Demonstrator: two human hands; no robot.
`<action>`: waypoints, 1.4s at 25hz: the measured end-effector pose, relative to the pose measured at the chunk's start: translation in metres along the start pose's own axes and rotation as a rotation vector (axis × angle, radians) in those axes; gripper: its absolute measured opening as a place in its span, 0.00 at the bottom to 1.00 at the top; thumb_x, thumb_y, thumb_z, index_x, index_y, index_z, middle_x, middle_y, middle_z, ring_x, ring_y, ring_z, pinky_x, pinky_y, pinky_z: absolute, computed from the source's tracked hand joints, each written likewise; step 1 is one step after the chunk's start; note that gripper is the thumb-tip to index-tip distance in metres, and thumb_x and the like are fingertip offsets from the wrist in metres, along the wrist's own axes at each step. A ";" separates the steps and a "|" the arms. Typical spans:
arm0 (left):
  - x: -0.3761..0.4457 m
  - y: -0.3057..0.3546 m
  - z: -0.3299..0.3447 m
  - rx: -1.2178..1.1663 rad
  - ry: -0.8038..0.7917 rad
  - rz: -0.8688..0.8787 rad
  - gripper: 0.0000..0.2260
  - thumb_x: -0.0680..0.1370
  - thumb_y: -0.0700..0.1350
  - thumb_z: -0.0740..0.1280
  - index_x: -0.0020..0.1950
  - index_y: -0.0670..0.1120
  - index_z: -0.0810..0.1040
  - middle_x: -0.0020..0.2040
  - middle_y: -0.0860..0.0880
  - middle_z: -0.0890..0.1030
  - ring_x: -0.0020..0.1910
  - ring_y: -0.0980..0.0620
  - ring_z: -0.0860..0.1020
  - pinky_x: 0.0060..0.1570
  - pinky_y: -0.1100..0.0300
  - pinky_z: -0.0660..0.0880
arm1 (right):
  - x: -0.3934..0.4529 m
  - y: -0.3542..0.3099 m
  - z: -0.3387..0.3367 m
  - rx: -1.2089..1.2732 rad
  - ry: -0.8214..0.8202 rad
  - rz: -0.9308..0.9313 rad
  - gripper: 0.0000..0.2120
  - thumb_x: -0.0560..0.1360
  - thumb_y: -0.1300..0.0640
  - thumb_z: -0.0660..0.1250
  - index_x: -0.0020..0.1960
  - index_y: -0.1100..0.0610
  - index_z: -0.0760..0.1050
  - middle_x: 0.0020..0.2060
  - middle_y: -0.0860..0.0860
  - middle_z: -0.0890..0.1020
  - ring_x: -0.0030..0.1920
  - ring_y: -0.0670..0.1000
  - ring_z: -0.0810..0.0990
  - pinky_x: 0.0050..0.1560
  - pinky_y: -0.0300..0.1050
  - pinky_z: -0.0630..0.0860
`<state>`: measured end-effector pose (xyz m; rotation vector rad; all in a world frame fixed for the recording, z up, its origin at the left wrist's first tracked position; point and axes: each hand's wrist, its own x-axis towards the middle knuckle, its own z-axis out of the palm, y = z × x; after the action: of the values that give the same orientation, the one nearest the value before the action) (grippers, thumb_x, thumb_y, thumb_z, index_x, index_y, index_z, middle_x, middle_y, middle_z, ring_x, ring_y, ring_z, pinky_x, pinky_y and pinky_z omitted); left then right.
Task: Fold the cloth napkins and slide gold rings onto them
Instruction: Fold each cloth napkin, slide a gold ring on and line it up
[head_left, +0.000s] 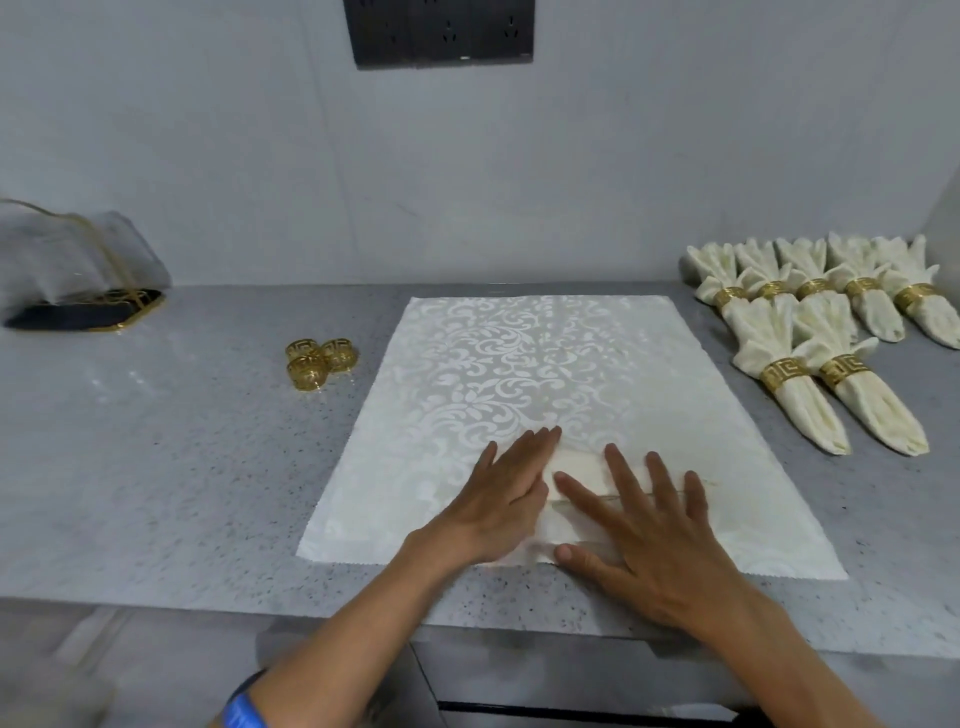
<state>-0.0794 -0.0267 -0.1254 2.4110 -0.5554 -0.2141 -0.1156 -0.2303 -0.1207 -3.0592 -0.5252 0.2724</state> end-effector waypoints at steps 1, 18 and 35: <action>-0.004 -0.007 -0.010 -0.123 0.120 -0.047 0.21 0.85 0.50 0.52 0.79 0.57 0.57 0.78 0.57 0.59 0.77 0.62 0.55 0.76 0.60 0.50 | 0.001 -0.001 -0.001 -0.005 -0.011 0.002 0.34 0.66 0.19 0.35 0.67 0.25 0.25 0.73 0.47 0.23 0.74 0.61 0.25 0.72 0.67 0.31; -0.016 -0.032 -0.078 0.169 0.772 -0.068 0.03 0.77 0.45 0.70 0.44 0.50 0.78 0.34 0.53 0.83 0.34 0.48 0.81 0.36 0.54 0.75 | 0.005 -0.005 -0.004 0.033 -0.012 0.015 0.34 0.67 0.19 0.36 0.69 0.25 0.28 0.75 0.45 0.26 0.75 0.59 0.26 0.73 0.65 0.30; 0.019 0.024 0.020 0.334 0.544 0.143 0.05 0.79 0.45 0.66 0.53 0.50 0.79 0.33 0.53 0.79 0.29 0.52 0.74 0.32 0.59 0.65 | 0.056 0.022 -0.025 0.591 0.462 -0.191 0.24 0.72 0.55 0.72 0.66 0.49 0.72 0.59 0.45 0.79 0.57 0.47 0.76 0.58 0.49 0.74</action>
<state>-0.0759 -0.0636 -0.1260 2.5755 -0.5313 0.6246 -0.0518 -0.2325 -0.1063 -2.3664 -0.5704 -0.2411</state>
